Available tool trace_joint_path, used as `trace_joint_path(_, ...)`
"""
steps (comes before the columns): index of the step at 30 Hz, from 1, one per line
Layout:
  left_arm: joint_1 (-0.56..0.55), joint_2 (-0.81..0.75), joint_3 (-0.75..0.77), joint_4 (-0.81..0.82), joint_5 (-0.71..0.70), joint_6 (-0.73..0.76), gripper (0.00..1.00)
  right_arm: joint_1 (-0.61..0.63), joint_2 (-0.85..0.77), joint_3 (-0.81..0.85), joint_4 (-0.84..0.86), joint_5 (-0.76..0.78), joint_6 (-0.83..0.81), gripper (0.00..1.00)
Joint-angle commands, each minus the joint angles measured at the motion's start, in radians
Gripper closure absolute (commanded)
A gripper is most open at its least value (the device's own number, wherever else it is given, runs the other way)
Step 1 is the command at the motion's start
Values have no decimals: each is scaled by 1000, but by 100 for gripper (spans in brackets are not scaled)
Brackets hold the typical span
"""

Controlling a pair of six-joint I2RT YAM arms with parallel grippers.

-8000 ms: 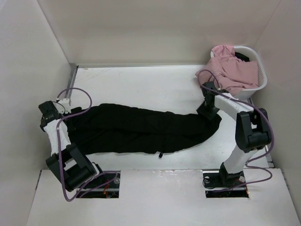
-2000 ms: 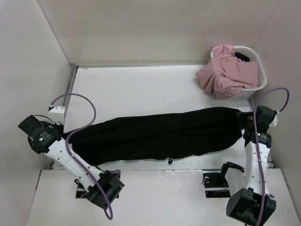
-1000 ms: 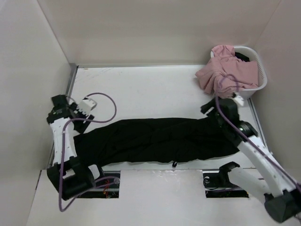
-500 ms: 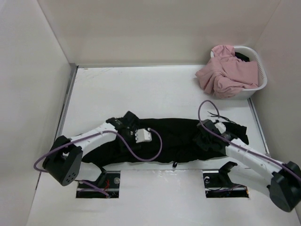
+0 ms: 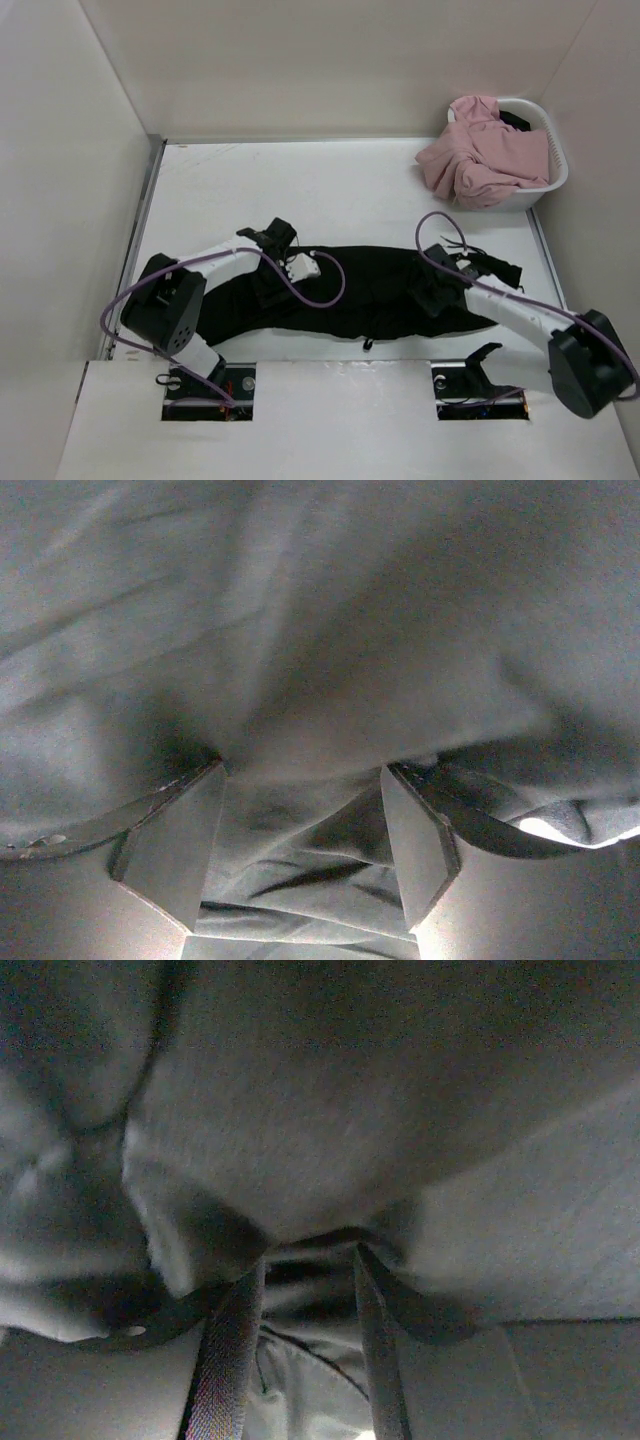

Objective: Fold and stack the trousers
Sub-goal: Fold the trousers

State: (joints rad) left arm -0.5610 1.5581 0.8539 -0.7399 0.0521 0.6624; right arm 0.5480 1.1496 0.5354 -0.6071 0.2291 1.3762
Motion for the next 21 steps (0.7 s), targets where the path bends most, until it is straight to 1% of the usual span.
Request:
trace_joint_path(1,103,132,55,257,-139,52,38,-82,146,119,50,44,-92,54)
trace_joint_path(7,249,273,249,319,-144,175,38,-216,442,440,87,88,-285,55)
trace_joint_path(10,299,327,341,343,-135,232,38,-228,530,590,84,107,-371,56)
trace_joint_path(12,318,338,366,327,-136,252,38,-224,552,659,83,89,-429,56)
trace_joint_path(14,325,321,344,317,-132,264,37,-216,529,684,81,59,-491,54)
trace_joint_path(17,336,290,274,329,-127,278,36,-182,391,623,53,50,-499,46)
trace_joint_path(19,347,281,248,336,-130,275,36,-181,275,556,30,50,-454,37)
trace_joint_path(21,359,273,240,339,-132,261,36,-193,152,491,9,52,-383,23)
